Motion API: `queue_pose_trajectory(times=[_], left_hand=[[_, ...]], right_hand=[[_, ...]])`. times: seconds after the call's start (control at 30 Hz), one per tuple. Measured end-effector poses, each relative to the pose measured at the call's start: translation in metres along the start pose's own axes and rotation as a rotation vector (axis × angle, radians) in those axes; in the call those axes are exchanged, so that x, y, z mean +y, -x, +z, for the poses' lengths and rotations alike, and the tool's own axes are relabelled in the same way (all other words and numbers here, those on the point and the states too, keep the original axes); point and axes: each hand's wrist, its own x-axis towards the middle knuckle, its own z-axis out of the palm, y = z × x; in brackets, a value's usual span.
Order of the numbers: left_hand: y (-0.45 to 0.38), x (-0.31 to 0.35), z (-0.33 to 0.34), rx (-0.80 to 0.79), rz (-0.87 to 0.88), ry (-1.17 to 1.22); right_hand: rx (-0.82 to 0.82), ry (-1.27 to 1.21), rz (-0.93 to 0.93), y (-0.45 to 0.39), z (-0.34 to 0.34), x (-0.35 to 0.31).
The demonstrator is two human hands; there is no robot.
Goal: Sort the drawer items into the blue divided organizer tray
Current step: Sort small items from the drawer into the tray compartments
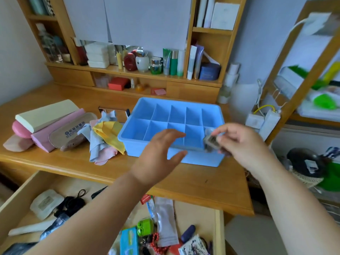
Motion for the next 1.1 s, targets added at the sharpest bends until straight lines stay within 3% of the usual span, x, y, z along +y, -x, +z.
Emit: queue_pose_trajectory(times=[0.07, 0.13, 0.3, 0.47, 0.57, 0.63, 0.7, 0.77, 0.8, 0.87, 0.9, 0.97, 1.03, 1.1], left_hand=[[-0.001, -0.018, -0.001, 0.035, -0.039, -0.189], [0.005, -0.033, 0.001, -0.003, -0.044, -0.329], [0.013, -0.041, -0.003, -0.073, 0.021, -0.373], [0.030, -0.039, -0.021, -0.035, 0.020, -0.261], [0.067, -0.043, -0.034, 0.119, -0.014, -0.222], [0.102, -0.048, -0.039, 0.154, -0.075, -0.208], [0.142, -0.055, -0.039, 0.103, -0.204, -0.205], [0.178, -0.063, -0.035, 0.000, -0.375, -0.214], [0.193, -0.066, -0.031, -0.051, -0.448, -0.217], [0.214, -0.070, -0.023, -0.122, -0.534, -0.206], [0.222, -0.070, -0.019, -0.139, -0.550, -0.186], [0.231, -0.068, -0.012, -0.160, -0.555, -0.145], [0.235, -0.066, -0.008, -0.177, -0.543, -0.141], [0.237, -0.066, -0.004, -0.190, -0.519, -0.161]], right_hand=[[0.200, 0.275, -0.050, -0.025, -0.011, 0.006], [0.241, 0.464, -0.029, -0.046, -0.013, 0.012], [-0.016, 0.779, 0.029, -0.071, 0.016, 0.024], [-0.127, 1.160, 0.006, -0.074, 0.032, 0.030], [-0.288, 1.087, 0.132, -0.074, 0.032, 0.034], [-0.248, 1.009, 0.121, -0.069, 0.031, 0.035], [0.035, 0.936, -0.123, -0.049, 0.033, 0.031], [0.261, 0.733, -0.498, -0.016, 0.047, 0.023], [0.238, 0.630, -0.624, 0.007, 0.060, 0.017], [0.001, 0.504, -0.724, 0.058, 0.094, 0.021], [-0.138, 0.482, -0.681, 0.081, 0.114, 0.031], [-0.393, 0.517, -0.403, 0.110, 0.146, 0.057], [-0.503, 0.666, -0.105, 0.117, 0.167, 0.083], [-0.536, 0.778, 0.072, 0.115, 0.179, 0.098]])
